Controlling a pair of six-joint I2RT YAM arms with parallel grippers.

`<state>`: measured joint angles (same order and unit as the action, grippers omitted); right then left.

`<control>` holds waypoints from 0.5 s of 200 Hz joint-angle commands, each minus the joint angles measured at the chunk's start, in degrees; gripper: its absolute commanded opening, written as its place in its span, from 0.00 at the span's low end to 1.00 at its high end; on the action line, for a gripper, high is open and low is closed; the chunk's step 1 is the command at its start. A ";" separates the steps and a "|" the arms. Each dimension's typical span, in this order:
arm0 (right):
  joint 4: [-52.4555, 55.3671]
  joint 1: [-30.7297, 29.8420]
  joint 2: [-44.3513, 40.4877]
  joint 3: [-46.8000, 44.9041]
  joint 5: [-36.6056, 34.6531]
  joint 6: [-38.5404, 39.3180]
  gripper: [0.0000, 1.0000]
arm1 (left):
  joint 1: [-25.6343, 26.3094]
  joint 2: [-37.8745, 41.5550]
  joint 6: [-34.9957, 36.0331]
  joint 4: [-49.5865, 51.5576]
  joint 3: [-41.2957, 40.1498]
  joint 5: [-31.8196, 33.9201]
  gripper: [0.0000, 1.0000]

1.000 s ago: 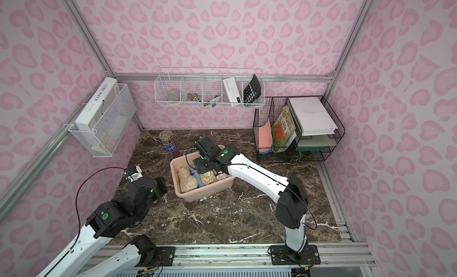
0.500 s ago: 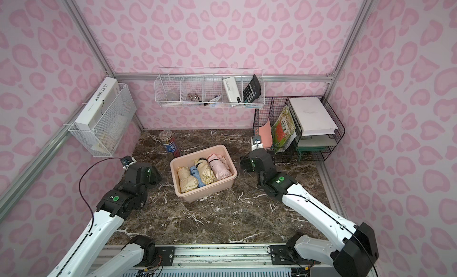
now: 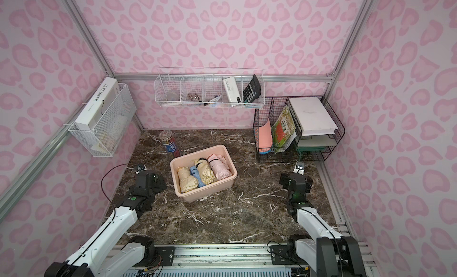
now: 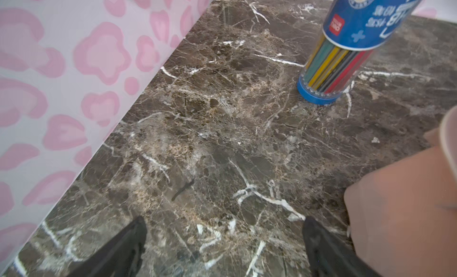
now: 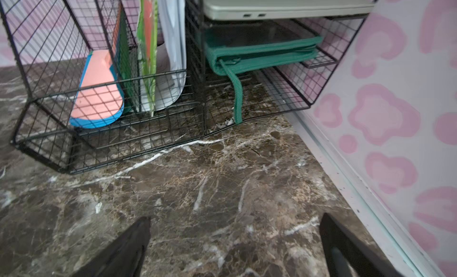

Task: Put the umbrella into the storage box
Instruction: Reset both arms

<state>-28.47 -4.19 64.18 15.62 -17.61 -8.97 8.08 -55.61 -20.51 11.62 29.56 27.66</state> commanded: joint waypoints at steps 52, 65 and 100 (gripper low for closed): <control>-43.79 2.34 17.02 -4.61 13.03 8.40 0.98 | -0.34 -17.17 16.70 -36.69 -3.84 -7.83 0.97; -45.50 2.43 20.04 -4.02 14.09 8.86 0.98 | -0.58 -21.31 18.59 -43.03 -4.08 -8.60 0.97; -53.99 2.52 25.74 -6.02 16.15 9.82 0.99 | -1.28 -31.74 23.77 -46.96 0.68 -13.81 0.96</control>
<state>-72.27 -1.78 88.05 10.39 -3.97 -0.36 6.96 -82.65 -2.22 -26.74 27.62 20.43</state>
